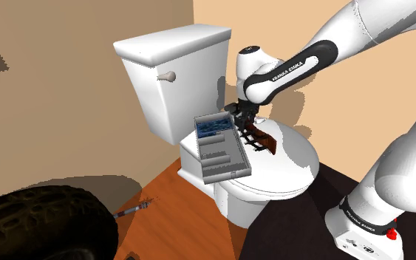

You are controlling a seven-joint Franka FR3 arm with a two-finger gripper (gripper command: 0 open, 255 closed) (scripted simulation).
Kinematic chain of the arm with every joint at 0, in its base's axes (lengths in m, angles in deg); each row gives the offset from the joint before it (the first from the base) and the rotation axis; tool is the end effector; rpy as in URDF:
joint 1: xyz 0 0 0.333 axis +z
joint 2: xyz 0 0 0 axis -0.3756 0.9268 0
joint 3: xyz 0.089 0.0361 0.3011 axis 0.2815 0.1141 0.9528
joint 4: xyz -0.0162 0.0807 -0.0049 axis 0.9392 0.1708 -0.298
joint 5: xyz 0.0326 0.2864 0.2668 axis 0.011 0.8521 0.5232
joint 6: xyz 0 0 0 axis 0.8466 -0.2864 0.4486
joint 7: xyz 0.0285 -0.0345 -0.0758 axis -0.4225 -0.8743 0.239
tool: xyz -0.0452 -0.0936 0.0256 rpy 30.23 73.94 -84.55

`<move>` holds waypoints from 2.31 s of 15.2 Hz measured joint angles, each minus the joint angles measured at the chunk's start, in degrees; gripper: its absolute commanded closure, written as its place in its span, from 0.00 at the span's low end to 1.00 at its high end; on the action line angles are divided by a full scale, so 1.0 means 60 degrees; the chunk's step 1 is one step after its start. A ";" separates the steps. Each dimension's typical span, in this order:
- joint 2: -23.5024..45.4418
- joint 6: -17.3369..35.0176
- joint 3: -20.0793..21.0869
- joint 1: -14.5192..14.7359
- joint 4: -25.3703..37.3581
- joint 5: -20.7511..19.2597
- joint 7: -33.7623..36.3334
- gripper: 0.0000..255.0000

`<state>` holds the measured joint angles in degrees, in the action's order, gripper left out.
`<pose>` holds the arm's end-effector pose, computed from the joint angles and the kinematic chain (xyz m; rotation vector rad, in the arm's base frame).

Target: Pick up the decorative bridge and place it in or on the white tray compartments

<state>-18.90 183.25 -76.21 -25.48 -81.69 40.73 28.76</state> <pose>0.4953 -0.0115 0.3357 2.9907 -0.0654 -0.0297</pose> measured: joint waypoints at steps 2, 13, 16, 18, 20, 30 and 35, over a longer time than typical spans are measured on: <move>-0.0086 -0.0135 0.0008 0.0009 0.0027 0.0034 -0.0029 1.00; -0.0855 -0.1533 0.0010 0.0035 0.0680 0.0278 -0.0360 1.00; -0.1035 -0.1903 0.0021 0.0052 0.0872 0.0327 -0.0414 1.00; -0.1135 -0.2180 0.0023 0.0058 0.1051 0.0360 -0.0463 1.00; -0.1215 -0.2433 0.0031 0.0068 0.1225 0.0389 -0.0495 1.00; -0.0450 -0.3571 0.0731 0.0623 0.2957 0.0524 0.0547 1.00; 0.0765 -0.4154 0.1221 0.1089 0.4604 0.0418 0.1469 1.00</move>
<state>-14.32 158.32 -68.89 -18.94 -54.06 43.24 37.57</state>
